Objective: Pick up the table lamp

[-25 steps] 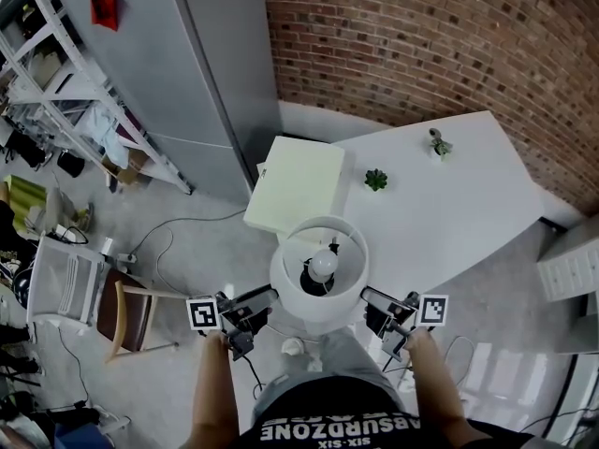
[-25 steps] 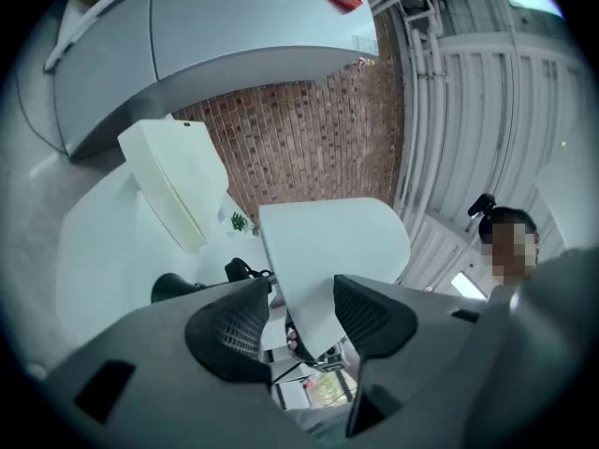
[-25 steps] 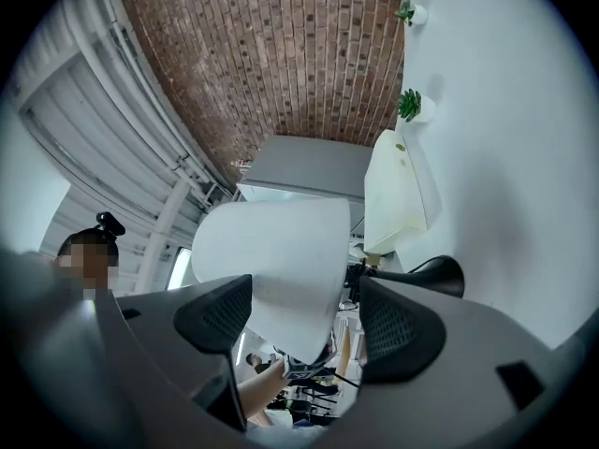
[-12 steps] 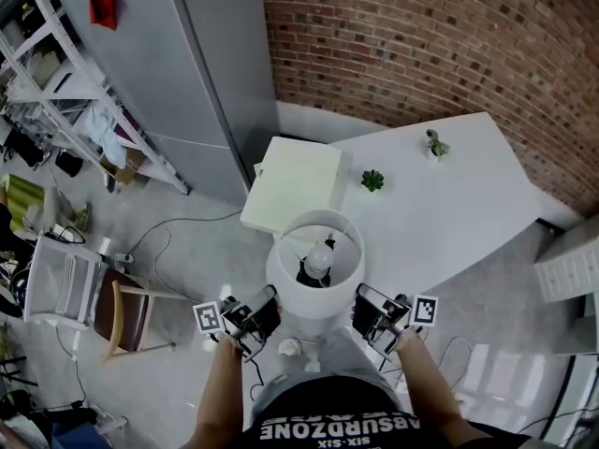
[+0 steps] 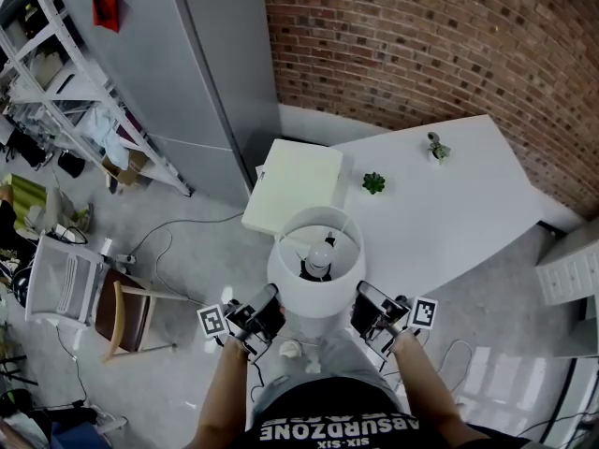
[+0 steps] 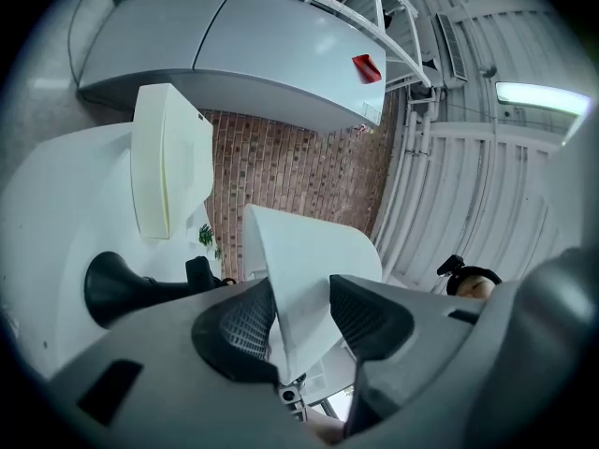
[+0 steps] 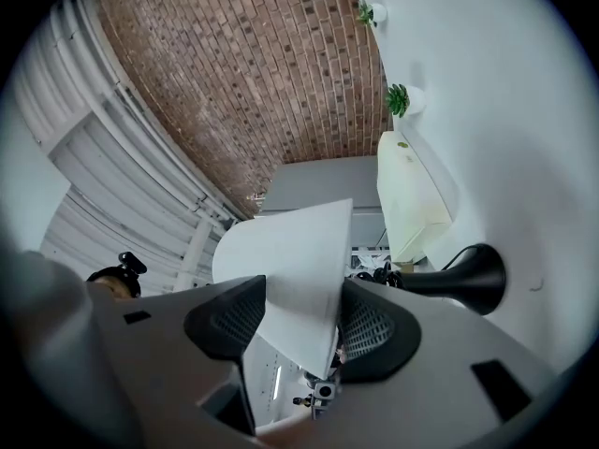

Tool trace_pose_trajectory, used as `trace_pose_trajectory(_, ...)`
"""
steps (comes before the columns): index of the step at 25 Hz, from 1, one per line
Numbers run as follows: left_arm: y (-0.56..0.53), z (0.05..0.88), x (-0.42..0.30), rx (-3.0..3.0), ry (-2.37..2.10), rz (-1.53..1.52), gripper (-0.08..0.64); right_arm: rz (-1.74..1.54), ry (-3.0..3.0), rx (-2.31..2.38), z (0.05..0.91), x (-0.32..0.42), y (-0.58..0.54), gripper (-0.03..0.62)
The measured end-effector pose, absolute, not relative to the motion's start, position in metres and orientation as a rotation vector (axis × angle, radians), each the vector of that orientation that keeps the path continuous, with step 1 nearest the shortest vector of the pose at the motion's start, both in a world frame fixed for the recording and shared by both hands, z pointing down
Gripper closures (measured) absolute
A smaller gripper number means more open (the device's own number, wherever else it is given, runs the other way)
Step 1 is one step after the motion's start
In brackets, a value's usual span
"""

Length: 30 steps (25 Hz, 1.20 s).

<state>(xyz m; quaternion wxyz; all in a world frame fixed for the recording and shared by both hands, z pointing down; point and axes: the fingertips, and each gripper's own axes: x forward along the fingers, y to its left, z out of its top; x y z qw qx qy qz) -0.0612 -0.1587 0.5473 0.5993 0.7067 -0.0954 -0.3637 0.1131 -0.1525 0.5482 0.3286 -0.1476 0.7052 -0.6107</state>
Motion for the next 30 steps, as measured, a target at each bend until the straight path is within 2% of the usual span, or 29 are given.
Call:
trace_pose_trajectory(8, -0.162, 0.543, -0.068, 1.626, -0.234, -0.912, 0.399, -1.566, 1.847, -0.36, 0.541, 0.11, -0.155, 0.418)
trace_pose_trajectory(30, -0.157, 0.528, -0.065, 1.687, -0.238, -0.906, 0.431, -1.53, 1.843, -0.354, 0.525, 0.113, -0.156, 0.466)
